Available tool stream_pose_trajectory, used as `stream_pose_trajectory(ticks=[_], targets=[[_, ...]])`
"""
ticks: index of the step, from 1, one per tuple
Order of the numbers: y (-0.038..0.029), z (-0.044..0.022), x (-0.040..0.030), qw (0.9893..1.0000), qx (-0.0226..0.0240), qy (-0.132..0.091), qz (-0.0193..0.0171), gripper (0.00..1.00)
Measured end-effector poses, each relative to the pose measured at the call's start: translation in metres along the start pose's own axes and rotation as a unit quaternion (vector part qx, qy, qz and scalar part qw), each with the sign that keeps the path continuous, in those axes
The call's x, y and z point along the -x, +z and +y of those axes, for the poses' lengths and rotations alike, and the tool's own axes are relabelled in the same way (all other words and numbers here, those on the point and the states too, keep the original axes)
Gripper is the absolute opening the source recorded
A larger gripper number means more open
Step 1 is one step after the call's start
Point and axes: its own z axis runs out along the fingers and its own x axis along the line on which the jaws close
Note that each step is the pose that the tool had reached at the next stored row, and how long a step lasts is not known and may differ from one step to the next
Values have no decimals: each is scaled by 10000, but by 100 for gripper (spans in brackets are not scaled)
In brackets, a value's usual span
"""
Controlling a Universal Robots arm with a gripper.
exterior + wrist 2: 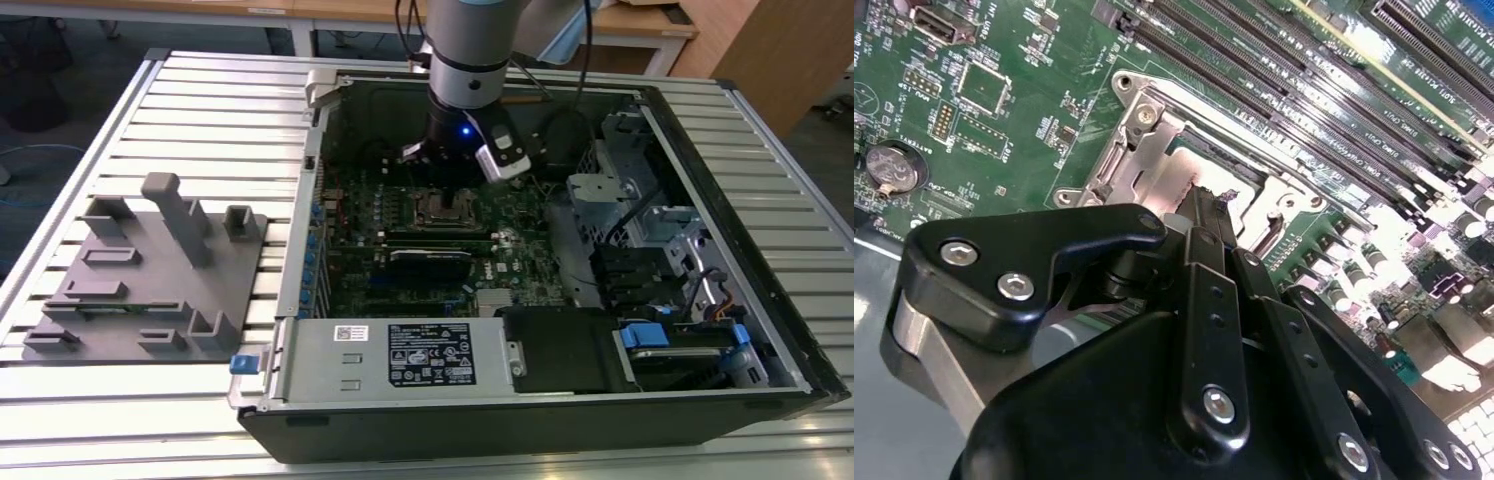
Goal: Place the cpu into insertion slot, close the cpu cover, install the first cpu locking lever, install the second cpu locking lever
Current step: 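Close the cpu cover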
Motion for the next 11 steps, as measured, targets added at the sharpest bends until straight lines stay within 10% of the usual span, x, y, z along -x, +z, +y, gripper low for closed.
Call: stream_pose_trajectory(ticks=[11], targets=[[1,4,-5,10000,0,0,1,10]])
